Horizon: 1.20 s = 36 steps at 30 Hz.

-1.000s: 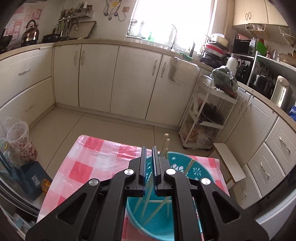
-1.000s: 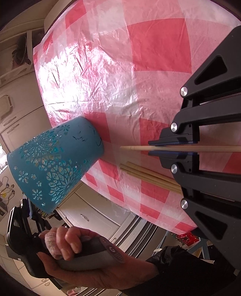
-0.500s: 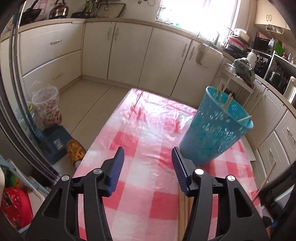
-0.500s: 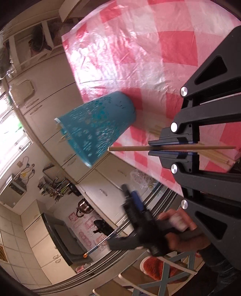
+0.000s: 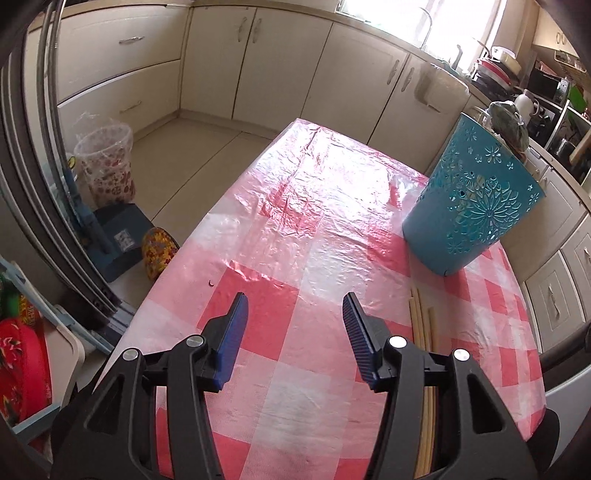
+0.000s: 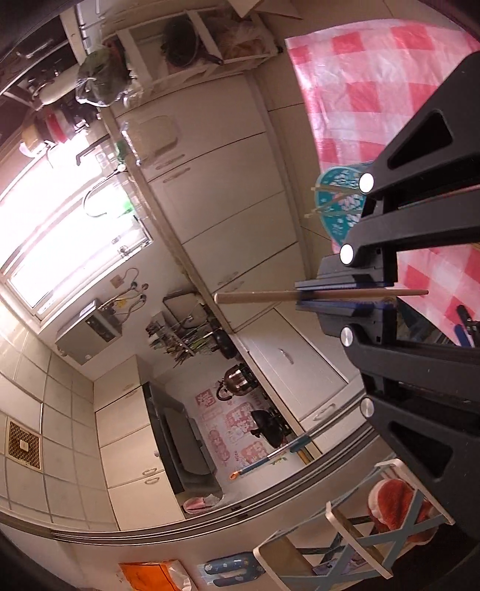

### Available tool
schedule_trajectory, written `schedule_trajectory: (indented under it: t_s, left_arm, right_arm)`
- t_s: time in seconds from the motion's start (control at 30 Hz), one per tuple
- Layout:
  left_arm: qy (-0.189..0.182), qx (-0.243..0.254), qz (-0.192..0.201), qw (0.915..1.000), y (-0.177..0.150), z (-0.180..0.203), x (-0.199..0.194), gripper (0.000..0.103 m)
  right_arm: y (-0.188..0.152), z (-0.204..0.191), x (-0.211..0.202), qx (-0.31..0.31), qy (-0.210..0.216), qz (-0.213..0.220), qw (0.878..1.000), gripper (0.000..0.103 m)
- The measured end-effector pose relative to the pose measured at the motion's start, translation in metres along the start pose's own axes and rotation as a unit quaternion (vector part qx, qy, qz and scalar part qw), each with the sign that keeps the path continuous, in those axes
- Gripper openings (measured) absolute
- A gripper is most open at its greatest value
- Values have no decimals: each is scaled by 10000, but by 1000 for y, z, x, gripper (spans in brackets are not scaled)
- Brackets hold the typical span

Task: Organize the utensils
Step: 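Carry the right tool's chopstick over the basket and release it, then move both open tools back over the chopstick pile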

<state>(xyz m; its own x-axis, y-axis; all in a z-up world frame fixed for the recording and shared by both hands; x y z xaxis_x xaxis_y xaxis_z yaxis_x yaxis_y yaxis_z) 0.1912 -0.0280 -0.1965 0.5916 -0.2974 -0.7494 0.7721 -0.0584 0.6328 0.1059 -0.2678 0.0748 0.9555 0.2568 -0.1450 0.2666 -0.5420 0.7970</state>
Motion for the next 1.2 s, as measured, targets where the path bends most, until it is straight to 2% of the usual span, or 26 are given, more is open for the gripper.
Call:
schedule_trajectory:
  t_s: [0.1,0.2,0.3,0.33,0.4,0.43,0.53,0.63,0.73,0.83,0.9,1.03,1.2]
  left_arm:
    - [41,23,-8,10000,-2,1,4,50]
    - [106,19,18,9999,-3,0,8,50]
    - [168,-57,49,9998,-4,-4,11,51]
    - [213,-61,52,9997,-5,-5,13,51]
    - [272,-2,123,9996,-8,-7,13,51]
    - [317,63,132,9994,-9,-6,13,51]
    - [382,92,191,9990,-11,-6,5,53]
    - [468,301,412,9976,-9,2,-10,55]
    - [457,457,550,9964,-10,13,-27,61]
    - [358,530,541,9965,-17,21,-40,64]
    - [301,549,519,9967,-23,23,-46,65]
    - [258,507,479,9972,-35,19,-55,67]
    - [217,415,496,9977,-39,12,-61,68]
  right_arm:
    - [14,-2,19,-536,-420,221,9974,6]
    - [2,14,48,-886,-855,79,9924,6]
    - [-30,41,81,-1107,-1336,-413,9840,6]
    - [-46,53,92,-1097,-1486,-691,9804,6]
    - [-66,70,97,-916,-1731,-972,9758,8]
    - [-73,73,91,-768,-1789,-963,9761,14]
    - [-85,53,54,-737,-1739,-463,9809,26]
    - [-112,31,25,-795,-1715,-404,9811,30]
    - [-167,24,5,-800,-1809,-865,9764,39]
    - [-222,30,-3,-681,-1911,-1478,9680,40]
    - [-246,35,-6,-564,-2019,-1743,9621,40]
    - [-274,40,-10,-356,-2132,-2109,9533,40]
    - [-282,39,-10,-319,-2228,-2245,9481,40]
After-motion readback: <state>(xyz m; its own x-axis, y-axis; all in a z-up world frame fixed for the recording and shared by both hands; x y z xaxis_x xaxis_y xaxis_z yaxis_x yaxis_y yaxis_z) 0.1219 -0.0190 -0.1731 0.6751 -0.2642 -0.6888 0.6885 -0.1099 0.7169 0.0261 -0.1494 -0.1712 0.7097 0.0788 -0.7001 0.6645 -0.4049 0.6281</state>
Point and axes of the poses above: each gripper's, at about its wrist camera, not at the fingertips, and x roughly the way its jaws point, z to its right, y to its top, the point moved 8 cm from there along x, roughly the way its jaws point, and after that the axes turned 6 degrees about x, right-handed, at the moved point
